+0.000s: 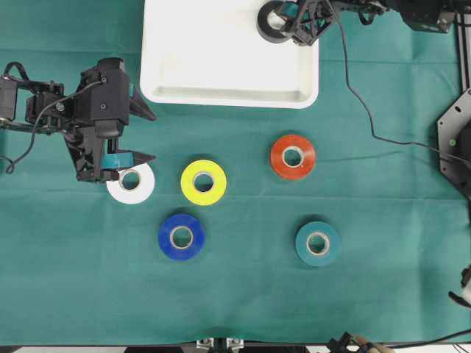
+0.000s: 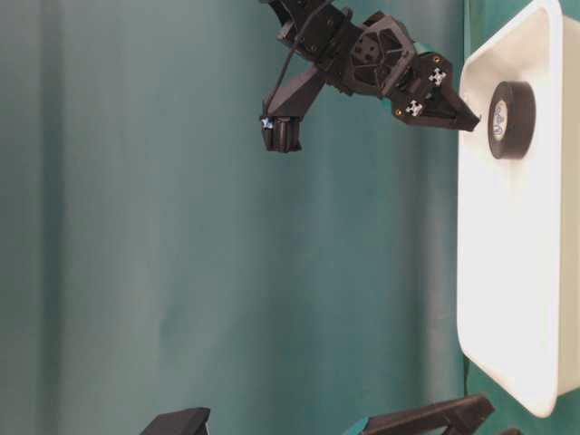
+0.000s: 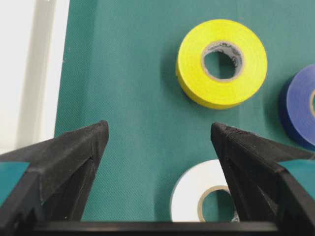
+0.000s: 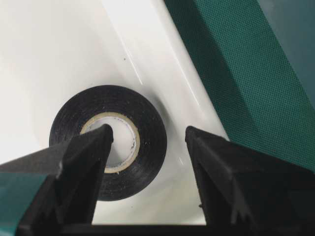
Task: Put the tape alternately from left to right into the white case.
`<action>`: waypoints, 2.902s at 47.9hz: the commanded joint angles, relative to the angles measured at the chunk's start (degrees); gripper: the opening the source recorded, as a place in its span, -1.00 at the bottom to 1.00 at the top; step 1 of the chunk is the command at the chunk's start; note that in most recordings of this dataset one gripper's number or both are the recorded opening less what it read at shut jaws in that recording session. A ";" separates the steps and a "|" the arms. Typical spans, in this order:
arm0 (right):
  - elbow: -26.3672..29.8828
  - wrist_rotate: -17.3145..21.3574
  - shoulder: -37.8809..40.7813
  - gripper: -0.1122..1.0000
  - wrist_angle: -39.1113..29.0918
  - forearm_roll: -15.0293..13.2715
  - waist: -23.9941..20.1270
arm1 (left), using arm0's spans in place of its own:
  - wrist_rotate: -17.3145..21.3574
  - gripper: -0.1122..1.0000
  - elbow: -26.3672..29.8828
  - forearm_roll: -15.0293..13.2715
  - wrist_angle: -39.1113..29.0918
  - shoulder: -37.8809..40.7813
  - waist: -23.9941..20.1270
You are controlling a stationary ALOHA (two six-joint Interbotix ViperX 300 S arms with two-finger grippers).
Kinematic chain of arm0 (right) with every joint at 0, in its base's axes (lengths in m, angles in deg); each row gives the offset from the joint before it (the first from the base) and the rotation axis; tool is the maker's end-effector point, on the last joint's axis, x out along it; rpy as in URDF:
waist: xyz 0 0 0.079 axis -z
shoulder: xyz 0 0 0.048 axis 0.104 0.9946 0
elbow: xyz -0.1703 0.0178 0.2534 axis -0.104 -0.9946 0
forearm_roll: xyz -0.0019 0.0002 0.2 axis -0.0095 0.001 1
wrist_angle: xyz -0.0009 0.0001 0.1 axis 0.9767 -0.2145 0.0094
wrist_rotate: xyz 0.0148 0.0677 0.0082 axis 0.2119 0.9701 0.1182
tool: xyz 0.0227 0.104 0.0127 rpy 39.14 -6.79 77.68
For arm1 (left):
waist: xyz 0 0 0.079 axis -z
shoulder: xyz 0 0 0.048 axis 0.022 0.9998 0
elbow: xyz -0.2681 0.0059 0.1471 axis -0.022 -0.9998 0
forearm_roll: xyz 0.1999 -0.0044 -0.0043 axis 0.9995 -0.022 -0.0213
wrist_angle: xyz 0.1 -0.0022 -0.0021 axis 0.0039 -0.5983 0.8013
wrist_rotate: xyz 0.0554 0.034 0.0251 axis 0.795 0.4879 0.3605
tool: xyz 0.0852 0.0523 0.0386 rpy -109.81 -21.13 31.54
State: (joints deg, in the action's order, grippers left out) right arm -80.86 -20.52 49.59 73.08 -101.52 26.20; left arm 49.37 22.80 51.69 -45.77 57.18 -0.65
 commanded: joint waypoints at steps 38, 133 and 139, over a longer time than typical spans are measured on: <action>-6.06 0.70 -12.83 0.43 -0.79 0.09 -13.62 | -0.18 0.27 1.23 0.00 0.26 -0.53 0.00; -11.43 0.70 -14.85 0.43 3.25 0.09 -29.62 | -9.93 0.27 0.00 -0.09 -4.92 6.59 5.54; -11.43 0.70 -14.85 0.43 3.25 0.09 -29.53 | -10.20 0.27 -0.79 -0.09 -4.92 7.47 5.54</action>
State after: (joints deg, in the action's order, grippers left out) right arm -92.81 -19.91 35.35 75.89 -101.52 -3.25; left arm 39.35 21.83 51.69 -50.95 64.74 4.63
